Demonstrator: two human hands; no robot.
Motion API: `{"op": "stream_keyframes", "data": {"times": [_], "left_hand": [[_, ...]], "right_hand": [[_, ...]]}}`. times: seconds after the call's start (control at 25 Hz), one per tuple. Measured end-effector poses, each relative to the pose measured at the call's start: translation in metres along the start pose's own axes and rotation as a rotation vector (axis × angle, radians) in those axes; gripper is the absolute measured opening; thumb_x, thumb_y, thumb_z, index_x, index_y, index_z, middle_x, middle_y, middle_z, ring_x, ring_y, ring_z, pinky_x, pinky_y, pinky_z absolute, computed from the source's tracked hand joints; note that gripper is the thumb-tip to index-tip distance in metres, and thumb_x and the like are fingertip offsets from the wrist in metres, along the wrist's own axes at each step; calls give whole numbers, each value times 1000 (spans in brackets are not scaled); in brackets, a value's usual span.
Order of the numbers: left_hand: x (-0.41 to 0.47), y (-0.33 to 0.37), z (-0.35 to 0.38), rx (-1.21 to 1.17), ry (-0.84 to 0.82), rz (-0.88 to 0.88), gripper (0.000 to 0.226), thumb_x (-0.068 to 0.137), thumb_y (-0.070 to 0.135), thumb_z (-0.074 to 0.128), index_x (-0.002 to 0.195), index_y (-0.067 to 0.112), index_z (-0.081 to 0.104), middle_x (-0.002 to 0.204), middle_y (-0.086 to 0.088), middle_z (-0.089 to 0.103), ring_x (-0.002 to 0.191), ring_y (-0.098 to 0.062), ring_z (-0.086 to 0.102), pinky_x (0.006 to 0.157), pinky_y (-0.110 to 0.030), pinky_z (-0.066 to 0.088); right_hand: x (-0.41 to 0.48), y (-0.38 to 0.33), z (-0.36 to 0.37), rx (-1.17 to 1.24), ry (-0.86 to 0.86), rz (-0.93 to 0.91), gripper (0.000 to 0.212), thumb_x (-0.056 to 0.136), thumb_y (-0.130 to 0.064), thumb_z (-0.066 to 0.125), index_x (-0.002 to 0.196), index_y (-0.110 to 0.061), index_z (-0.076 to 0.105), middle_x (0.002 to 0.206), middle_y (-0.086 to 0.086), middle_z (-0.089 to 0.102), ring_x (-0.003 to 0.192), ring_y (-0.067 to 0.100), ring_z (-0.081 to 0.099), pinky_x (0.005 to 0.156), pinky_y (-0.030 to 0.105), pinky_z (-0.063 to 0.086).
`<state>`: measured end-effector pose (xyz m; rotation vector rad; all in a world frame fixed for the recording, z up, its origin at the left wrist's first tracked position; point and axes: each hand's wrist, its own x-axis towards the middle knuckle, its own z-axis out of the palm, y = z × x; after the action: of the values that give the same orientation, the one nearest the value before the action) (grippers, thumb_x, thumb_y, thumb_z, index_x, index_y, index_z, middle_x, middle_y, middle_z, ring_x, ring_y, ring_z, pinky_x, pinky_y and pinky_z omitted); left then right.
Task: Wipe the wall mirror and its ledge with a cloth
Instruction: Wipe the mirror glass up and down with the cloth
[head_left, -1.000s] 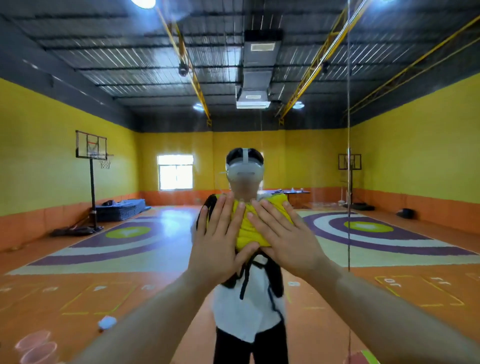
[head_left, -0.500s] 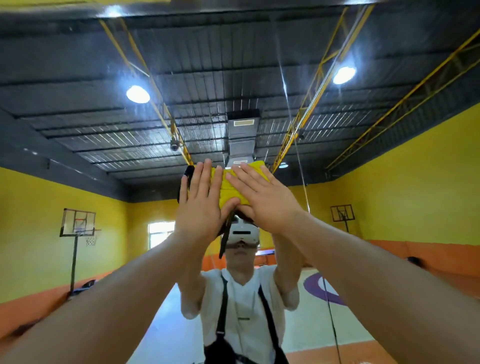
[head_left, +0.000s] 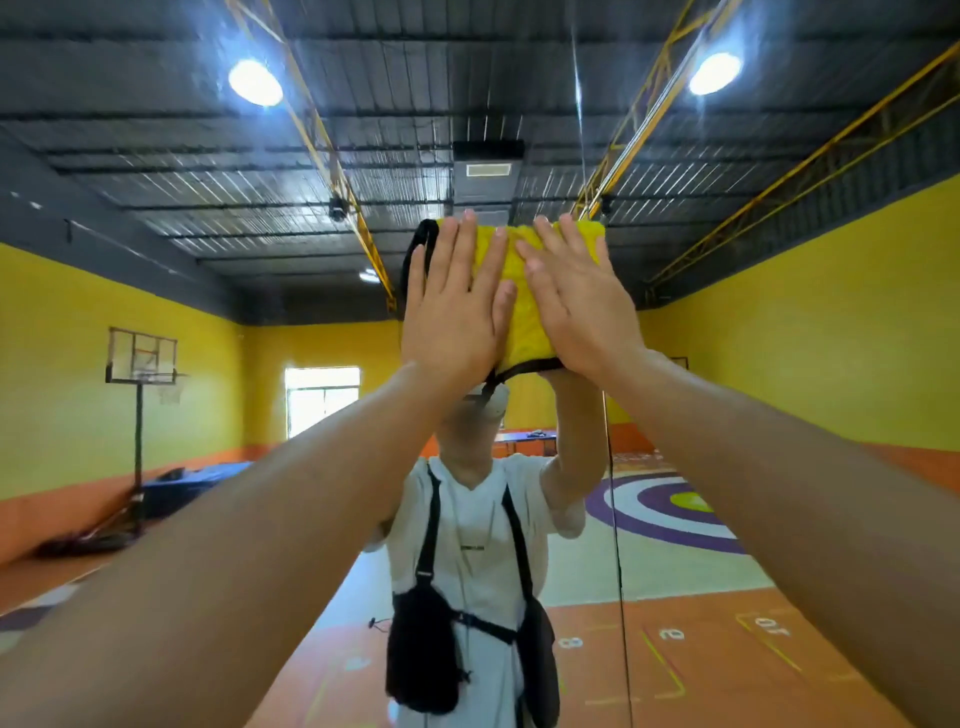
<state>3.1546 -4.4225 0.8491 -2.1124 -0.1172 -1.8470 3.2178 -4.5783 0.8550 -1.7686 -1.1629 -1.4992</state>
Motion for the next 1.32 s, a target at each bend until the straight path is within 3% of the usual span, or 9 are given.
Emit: {"op": "stream_keyframes", "data": {"times": [0.12,0.36,0.88,1.2,1.32], "left_hand": [[-11,4,3,37,37,19,59,110,47,14,164,24,18,172,-8,11,159,-25,5,127,-45,0],[-49,15,6,62,-11,23,60,110,49,14,165,24,13,172,-9,7,159,-26,3,128,-48,2],[-181,46,16,38,11,45,55,112,43,29,160,15,33,165,-17,29,154,-34,26,123,-56,24],[-292,72,26,37,-30,17,56,109,44,32,156,15,41,162,-18,36,152,-35,31,123,-56,25],[-341,85,34,34,-44,27,57,108,43,30,155,15,43,160,-19,37,151,-35,33,122,-57,28]], "right_hand": [[-18,-4,24,-271,113,10,52,112,-40,21,160,-22,30,170,5,20,158,25,7,128,50,5],[-63,-1,38,-358,159,22,53,113,-38,20,162,-20,23,170,7,18,158,25,11,127,49,12],[-194,-14,60,-306,107,8,50,112,-34,31,159,-16,32,167,12,27,155,31,21,126,53,18],[-301,-24,83,-231,85,-41,48,109,-30,42,155,-14,42,162,16,36,152,36,29,124,57,22],[-349,-27,98,-210,96,-59,48,108,-29,43,154,-15,42,159,17,39,150,38,31,125,56,18]]}}
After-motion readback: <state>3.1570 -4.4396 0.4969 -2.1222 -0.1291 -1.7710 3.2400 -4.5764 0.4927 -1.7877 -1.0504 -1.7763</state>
